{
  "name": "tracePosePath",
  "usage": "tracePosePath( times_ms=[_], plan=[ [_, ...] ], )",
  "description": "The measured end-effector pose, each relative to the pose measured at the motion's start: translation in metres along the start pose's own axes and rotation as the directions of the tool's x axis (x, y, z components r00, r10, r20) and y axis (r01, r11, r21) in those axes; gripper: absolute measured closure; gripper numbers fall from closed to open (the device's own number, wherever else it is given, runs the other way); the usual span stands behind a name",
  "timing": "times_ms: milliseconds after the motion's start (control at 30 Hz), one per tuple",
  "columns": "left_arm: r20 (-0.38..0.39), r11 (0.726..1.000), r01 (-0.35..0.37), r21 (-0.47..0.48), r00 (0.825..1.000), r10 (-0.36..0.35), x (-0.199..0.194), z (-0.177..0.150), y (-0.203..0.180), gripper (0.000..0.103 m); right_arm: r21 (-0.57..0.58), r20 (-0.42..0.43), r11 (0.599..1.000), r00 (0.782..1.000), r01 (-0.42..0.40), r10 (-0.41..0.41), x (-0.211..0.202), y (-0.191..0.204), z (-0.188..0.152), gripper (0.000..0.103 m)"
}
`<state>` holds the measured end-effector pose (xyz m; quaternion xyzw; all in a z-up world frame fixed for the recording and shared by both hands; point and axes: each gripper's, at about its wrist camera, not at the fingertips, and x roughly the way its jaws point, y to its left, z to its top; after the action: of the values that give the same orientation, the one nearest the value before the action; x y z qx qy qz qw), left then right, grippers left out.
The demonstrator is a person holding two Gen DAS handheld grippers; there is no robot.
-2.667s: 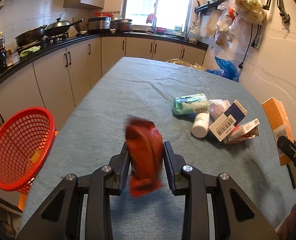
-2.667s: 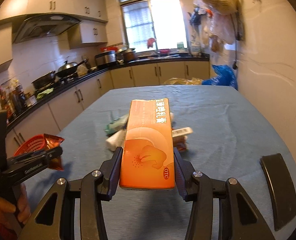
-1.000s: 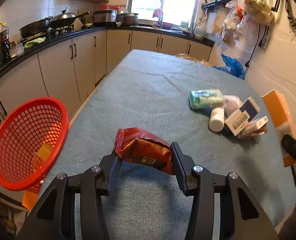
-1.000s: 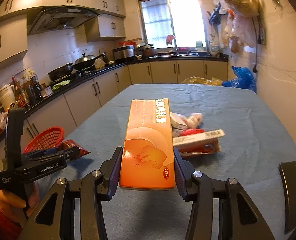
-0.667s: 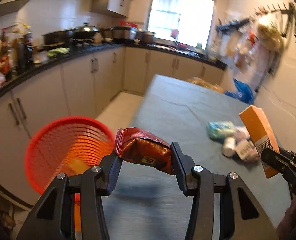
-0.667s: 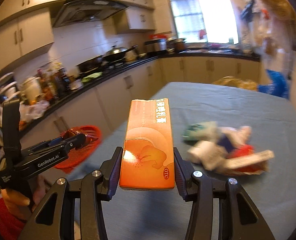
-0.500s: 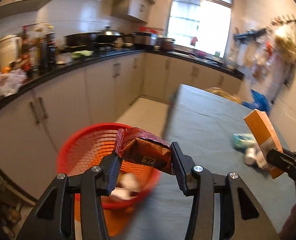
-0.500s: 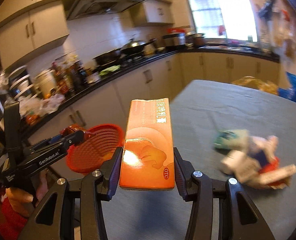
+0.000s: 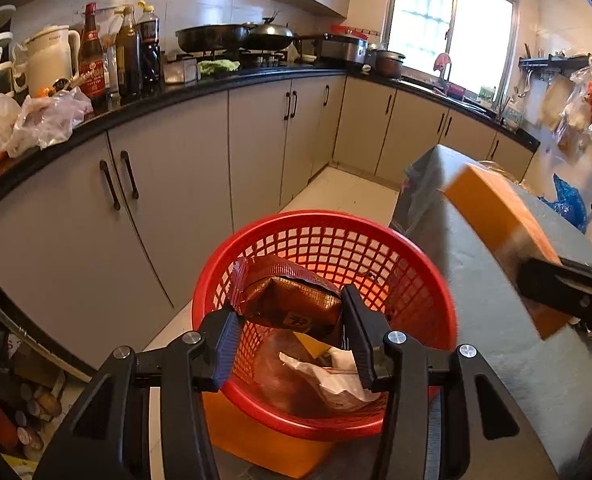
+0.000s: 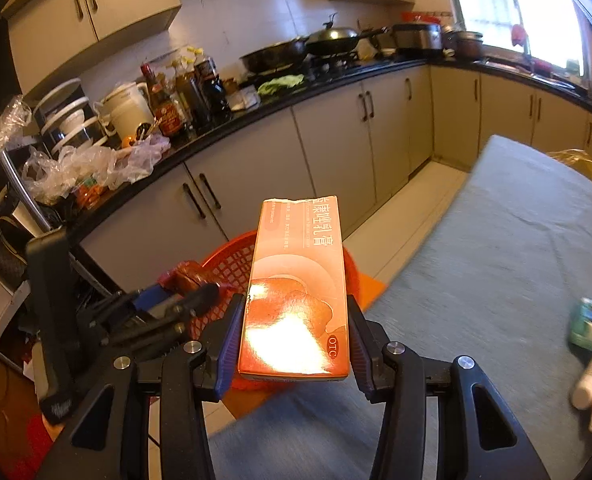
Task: Collect trash
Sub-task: 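Open both tools to drop the wrapper and orange box into the basket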
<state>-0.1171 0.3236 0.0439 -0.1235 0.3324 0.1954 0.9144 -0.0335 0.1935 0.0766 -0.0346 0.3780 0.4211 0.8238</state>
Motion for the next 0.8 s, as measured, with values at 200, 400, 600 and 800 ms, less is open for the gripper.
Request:
tracePosePath(
  times_ms=[200, 400, 600, 800],
  plan=[
    [-0.005, 1.0, 0.016, 0.007, 1.0, -0.016, 0.006, 0.0, 0.006, 0.052, 0.017, -0.04, 1.0, 0.999, -0.012, 0.013, 0.034, 0.007, 0.013, 0.047],
    [0.006, 0.999, 0.04, -0.013, 0.999, -0.04, 0.002, 0.0, 0.011, 0.042, 0.048, -0.024, 0.999, 0.999, -0.021, 0.022, 0.026, -0.003, 0.013, 0.039],
    [0.04, 0.995, 0.095, -0.009, 0.995, -0.095, -0.014, 0.004, -0.004, 0.04, 0.079, 0.036, 0.997, 0.999, -0.003, 0.0, -0.016, -0.019, -0.001, 0.039],
    [0.055, 0.985, 0.156, 0.067, 0.986, -0.16, -0.027, 0.002, -0.048, 0.037, 0.125, 0.088, 0.99, 0.993, 0.066, -0.077, -0.071, -0.054, -0.031, 0.039]
  ],
)
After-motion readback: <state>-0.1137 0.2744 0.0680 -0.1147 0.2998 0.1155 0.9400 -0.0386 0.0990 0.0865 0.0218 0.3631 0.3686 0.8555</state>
